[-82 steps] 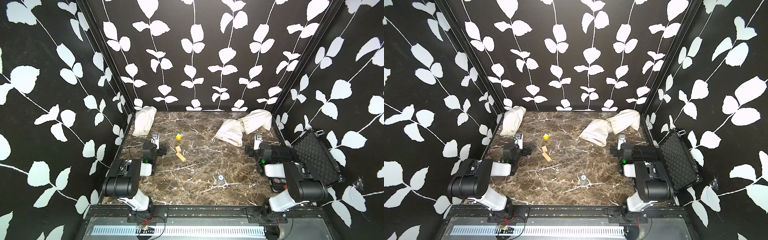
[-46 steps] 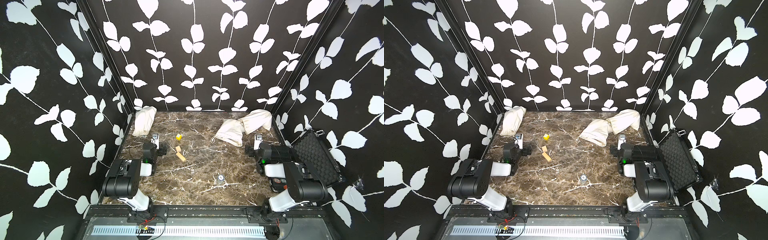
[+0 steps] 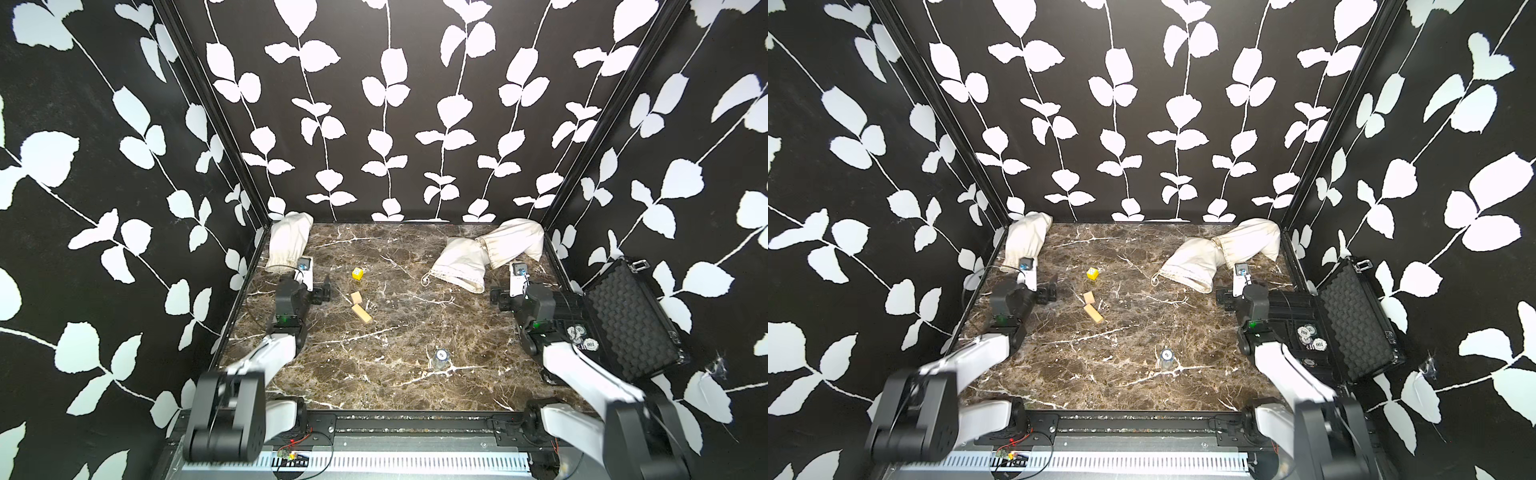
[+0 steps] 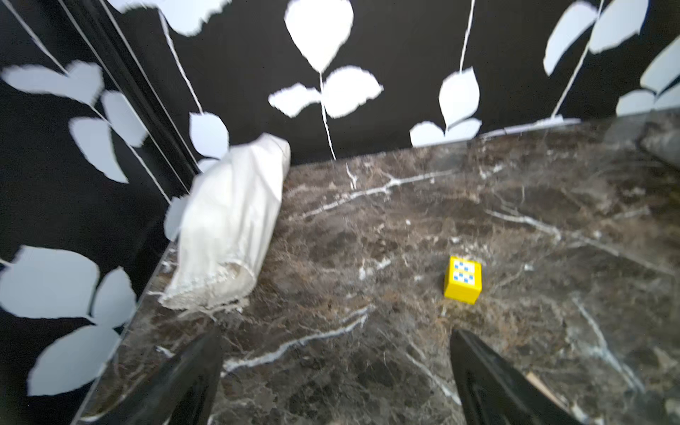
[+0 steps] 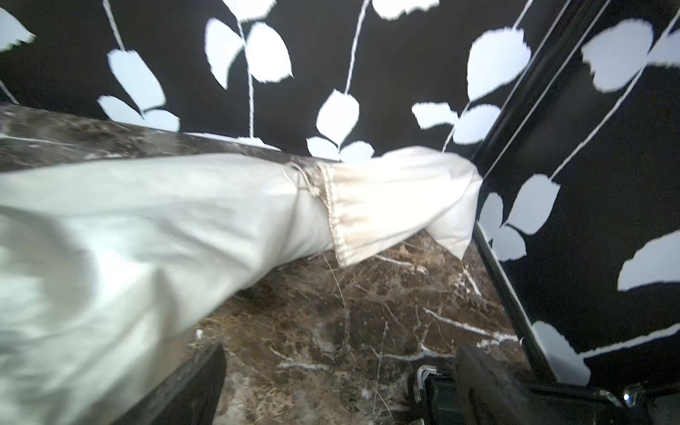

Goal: Close the soil bag
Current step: Frap the soil bag at the center of the board.

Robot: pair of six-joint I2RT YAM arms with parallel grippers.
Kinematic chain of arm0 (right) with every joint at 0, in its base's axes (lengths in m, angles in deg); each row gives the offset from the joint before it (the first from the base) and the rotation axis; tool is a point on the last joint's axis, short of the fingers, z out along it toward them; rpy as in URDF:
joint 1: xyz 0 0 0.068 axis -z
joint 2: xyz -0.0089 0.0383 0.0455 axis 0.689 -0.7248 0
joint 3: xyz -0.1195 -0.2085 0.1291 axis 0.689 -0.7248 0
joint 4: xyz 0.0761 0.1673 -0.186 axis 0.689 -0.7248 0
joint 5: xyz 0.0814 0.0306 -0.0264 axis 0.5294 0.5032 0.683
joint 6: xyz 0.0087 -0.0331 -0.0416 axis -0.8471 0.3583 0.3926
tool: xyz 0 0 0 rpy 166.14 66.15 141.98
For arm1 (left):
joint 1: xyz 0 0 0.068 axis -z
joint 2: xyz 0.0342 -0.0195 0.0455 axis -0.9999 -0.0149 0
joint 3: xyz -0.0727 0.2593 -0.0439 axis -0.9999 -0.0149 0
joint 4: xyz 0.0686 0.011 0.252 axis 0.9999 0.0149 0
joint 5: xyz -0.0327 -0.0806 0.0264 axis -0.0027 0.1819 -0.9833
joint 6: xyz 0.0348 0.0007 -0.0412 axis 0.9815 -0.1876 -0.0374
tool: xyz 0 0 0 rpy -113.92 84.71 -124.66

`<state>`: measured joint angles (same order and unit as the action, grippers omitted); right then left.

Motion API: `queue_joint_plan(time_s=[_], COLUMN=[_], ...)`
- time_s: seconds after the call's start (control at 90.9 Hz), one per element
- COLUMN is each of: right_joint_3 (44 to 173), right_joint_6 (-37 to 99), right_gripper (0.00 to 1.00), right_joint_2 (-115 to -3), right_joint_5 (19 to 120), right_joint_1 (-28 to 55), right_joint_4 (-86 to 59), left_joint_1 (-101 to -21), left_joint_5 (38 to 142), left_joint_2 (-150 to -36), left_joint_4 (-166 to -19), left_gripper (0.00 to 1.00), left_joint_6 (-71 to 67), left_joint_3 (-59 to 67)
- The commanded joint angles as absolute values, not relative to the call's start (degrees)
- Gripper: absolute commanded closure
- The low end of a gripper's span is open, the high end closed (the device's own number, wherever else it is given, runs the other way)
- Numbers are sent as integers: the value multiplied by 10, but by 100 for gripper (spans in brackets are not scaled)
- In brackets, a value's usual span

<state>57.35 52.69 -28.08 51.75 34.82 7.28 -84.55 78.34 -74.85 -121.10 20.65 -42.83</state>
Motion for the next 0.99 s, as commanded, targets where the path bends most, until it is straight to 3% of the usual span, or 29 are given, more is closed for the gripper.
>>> queue_joint_plan(time_s=[0.0, 0.143, 0.341, 0.715, 0.979], right_joint_3=[609, 646, 696, 783, 772], right_joint_6=[540, 546, 599, 709, 715], right_gripper=[1, 1, 1, 1, 1], right_joint_2=[-203, -134, -159, -348, -368], right_joint_5=[524, 583, 589, 548, 542], right_joint_1=[328, 297, 233, 179, 176], right_joint_4=[-92, -163, -209, -214, -193], left_joint_1=[-790, -683, -530, -467, -467], left_joint_5=[773, 785, 786, 895, 899], left_joint_2=[-685, -650, -732, -988, -1117], left_joint_4=[-1097, -1071, -1085, -1173, -1207], left_gripper=[1, 1, 1, 2, 19], left_joint_6=[179, 160, 169, 189, 235], left_joint_3=[-411, -388, -326, -180, -107])
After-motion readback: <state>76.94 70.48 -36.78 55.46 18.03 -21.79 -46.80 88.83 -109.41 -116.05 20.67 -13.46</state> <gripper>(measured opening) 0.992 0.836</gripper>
